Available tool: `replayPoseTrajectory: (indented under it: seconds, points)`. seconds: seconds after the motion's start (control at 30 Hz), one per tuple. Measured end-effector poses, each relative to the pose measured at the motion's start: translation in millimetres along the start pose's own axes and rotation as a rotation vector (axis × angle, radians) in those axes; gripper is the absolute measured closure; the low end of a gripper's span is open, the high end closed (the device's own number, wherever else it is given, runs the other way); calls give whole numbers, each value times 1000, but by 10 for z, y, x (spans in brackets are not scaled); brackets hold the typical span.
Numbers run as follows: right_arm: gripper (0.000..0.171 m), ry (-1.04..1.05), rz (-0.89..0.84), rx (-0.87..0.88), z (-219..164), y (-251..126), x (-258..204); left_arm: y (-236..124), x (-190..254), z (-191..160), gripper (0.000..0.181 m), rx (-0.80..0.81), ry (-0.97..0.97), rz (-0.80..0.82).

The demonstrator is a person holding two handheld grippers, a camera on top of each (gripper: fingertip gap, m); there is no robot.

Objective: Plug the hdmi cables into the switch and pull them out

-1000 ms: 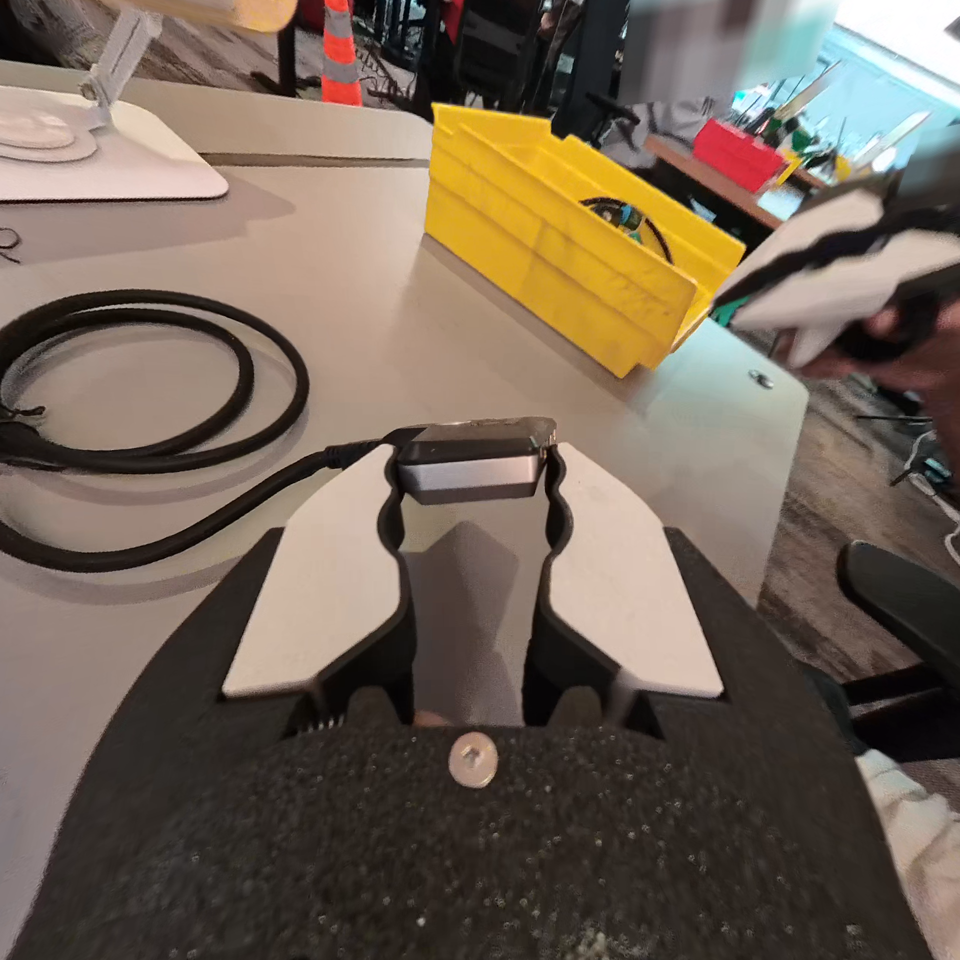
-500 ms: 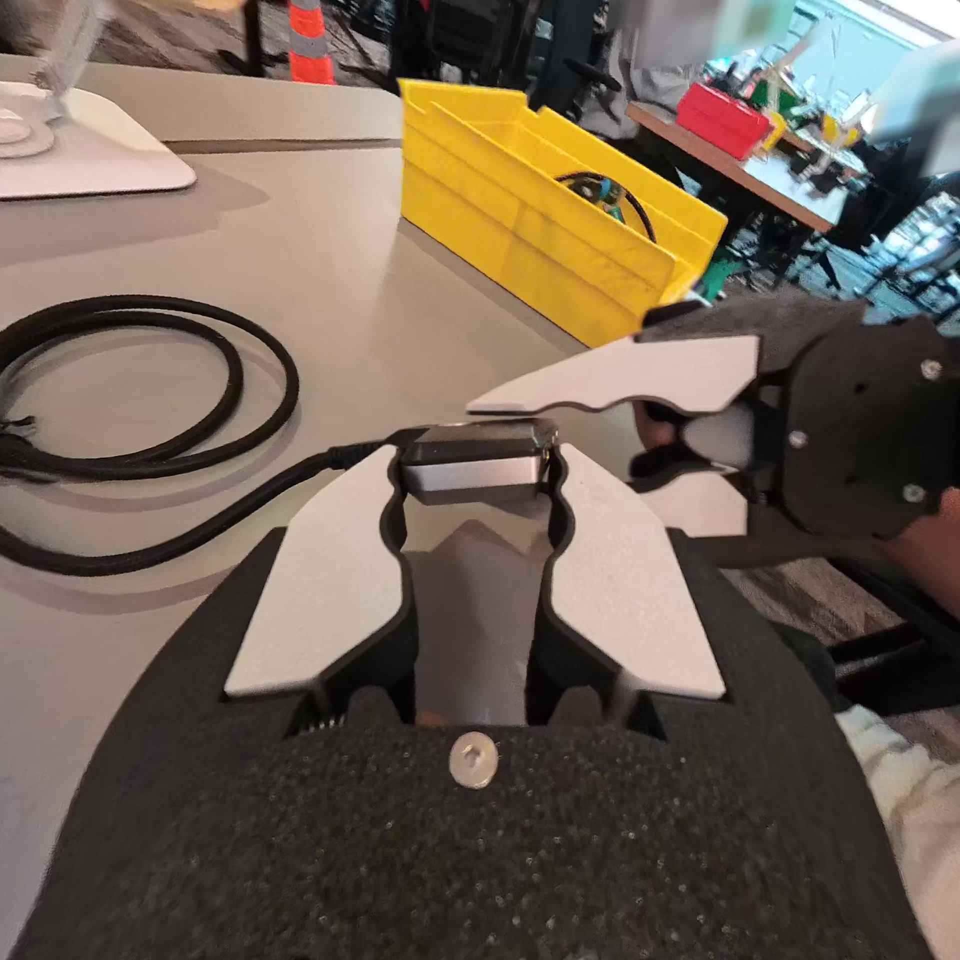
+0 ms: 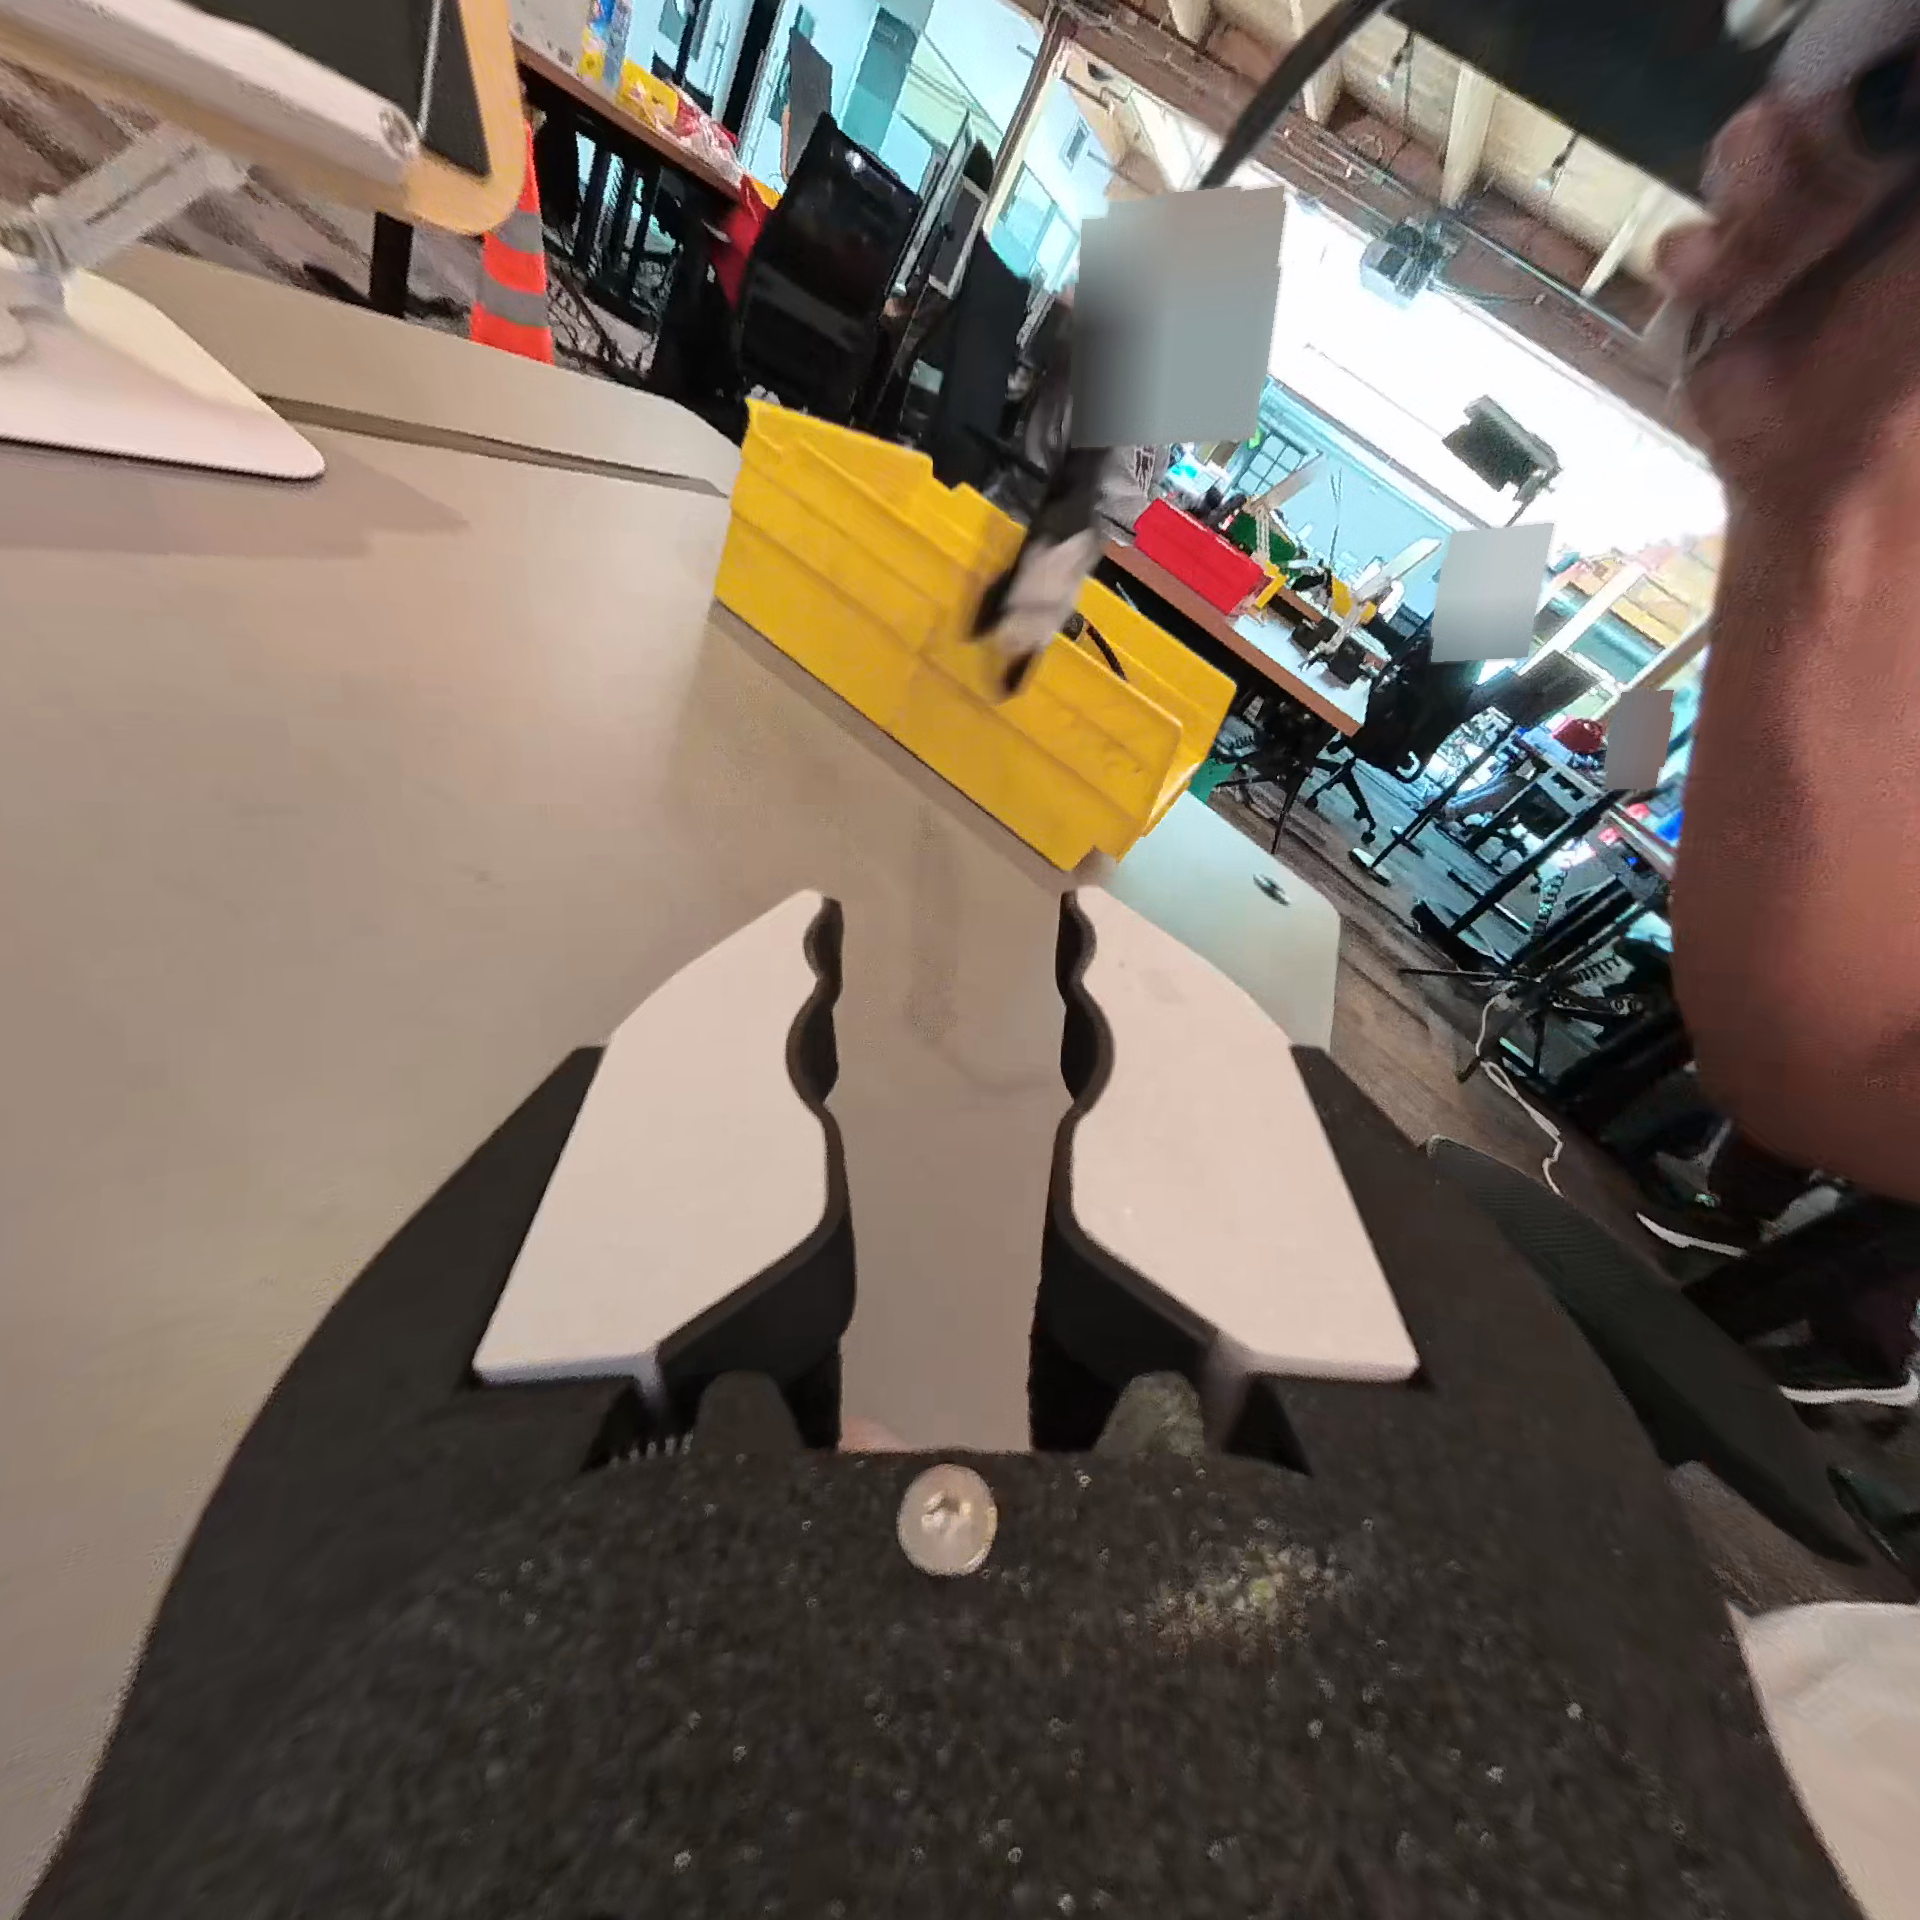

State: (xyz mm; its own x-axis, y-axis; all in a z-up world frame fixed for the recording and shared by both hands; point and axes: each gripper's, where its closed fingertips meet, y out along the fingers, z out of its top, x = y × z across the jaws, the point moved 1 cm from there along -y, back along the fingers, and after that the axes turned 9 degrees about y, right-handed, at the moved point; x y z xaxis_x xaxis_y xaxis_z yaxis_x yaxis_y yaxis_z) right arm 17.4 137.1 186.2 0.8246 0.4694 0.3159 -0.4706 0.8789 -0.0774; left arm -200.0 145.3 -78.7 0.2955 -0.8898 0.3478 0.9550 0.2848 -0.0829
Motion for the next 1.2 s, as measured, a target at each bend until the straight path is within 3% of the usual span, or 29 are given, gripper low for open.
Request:
replayPoseTrajectory:
  seconds: [0.03, 0.1, 0.2, 0.43, 0.73, 0.83, 1.03, 1.2]
  points:
    - [151, 7, -8, 10, 188, -104, 191, 11, -5, -27, 142, -14, 4, 1]
    - [151, 20, -37, 22, 475, -256, 569, 34, -10, -78, 144, -39, 25, 7]
    - [150, 31, -117, -22, 608, -330, 1127, 66, 15, -126, 146, -63, 49, 7]
    - [150, 95, -181, -161, 80, -84, 1900, 121, 100, -223, 146, -122, 147, 12]
    - [150, 192, -72, -346, -855, 243, 1852, 182, 166, -355, 148, -185, 238, 7]
    - [150, 234, -2, -319, -813, 241, 1725, 175, 147, -356, 148, -185, 228, 9]
    - [150, 156, -26, -308, -500, 251, 1764, 169, 94, -364, 148, -186, 206, 12]
    - [150, 102, -123, -482, -1039, 583, 2054, 179, 90, -389, 148, -196, 200, 7]
